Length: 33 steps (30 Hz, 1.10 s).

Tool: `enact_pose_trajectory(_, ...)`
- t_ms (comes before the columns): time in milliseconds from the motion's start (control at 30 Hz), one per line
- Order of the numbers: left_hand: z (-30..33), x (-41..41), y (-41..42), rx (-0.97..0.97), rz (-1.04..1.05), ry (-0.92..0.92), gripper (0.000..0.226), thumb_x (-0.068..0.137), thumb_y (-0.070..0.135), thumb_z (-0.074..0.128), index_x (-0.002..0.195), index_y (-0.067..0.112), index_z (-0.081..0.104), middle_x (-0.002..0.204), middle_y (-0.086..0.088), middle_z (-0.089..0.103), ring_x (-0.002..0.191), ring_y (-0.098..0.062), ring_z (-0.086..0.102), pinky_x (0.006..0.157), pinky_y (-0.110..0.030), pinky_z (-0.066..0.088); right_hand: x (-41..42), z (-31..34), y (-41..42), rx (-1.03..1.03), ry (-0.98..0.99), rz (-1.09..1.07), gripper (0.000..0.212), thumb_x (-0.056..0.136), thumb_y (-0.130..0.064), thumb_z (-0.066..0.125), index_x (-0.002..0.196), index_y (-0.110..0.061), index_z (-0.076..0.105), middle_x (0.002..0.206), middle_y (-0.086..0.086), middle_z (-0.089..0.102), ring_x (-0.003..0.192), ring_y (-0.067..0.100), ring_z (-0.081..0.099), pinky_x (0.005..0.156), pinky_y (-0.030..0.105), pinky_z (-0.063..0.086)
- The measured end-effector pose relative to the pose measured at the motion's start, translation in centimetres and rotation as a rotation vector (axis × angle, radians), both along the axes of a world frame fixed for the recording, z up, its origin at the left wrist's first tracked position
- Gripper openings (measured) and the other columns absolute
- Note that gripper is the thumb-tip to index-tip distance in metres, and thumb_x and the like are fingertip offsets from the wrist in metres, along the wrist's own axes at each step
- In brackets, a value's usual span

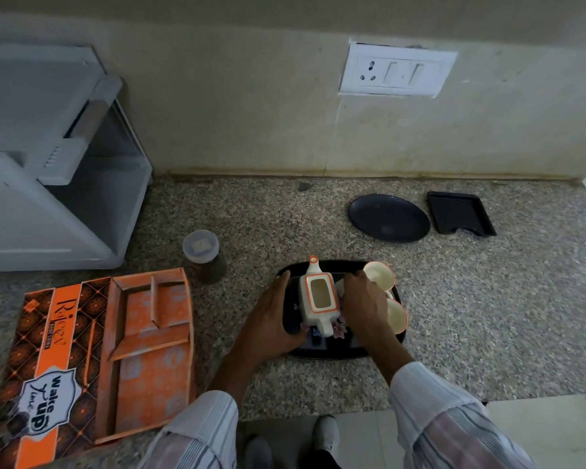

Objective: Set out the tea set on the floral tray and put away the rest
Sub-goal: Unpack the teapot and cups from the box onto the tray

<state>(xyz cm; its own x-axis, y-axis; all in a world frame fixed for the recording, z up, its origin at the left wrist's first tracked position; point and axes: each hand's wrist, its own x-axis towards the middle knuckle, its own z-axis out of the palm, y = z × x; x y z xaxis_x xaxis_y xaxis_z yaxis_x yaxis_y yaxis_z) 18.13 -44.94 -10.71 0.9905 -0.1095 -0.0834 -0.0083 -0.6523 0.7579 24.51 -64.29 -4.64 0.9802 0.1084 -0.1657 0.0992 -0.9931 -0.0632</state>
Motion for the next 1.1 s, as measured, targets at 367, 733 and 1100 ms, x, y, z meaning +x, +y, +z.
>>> enact_pose_trajectory(367,0.1,0.0,0.2,0.016,-0.02,0.03,0.119,0.067,0.061,0.066,0.158,0.027,-0.001,0.167,0.007,0.006,0.154,-0.012,0.009,0.123,-0.038,0.023,0.8,2.3,-0.5,0.146,-0.148,-0.043,0.015,0.086,-0.014,0.055,0.085,-0.011,0.07,0.088,0.01,0.074,0.077,0.029,0.069,0.059,0.032,0.042)
enact_pose_trajectory(733,0.4,-0.5,0.1,0.024,0.009,0.063,0.119,0.069,0.049,0.074,0.158,0.022,0.001,0.167,0.003,0.007,0.154,-0.015,0.01,0.121,-0.029,0.015,-1.7,4.6,3.0,0.44,-0.094,-0.016,0.023,0.076,-0.013,0.062,0.057,-0.005,0.051,0.055,0.011,0.055,0.054,0.029,0.051,0.05,0.038,0.033)
enact_pose_trajectory(1100,0.5,-0.7,0.4,0.018,0.012,0.079,0.121,0.07,0.043,0.08,0.159,0.018,0.002,0.167,0.0,0.01,0.153,-0.016,0.012,0.122,-0.029,0.016,-1.2,3.9,3.8,0.311,-0.081,-0.049,0.029,0.083,-0.016,0.059,0.058,-0.012,0.046,0.055,0.002,0.042,0.056,0.027,0.046,0.051,0.033,0.024)
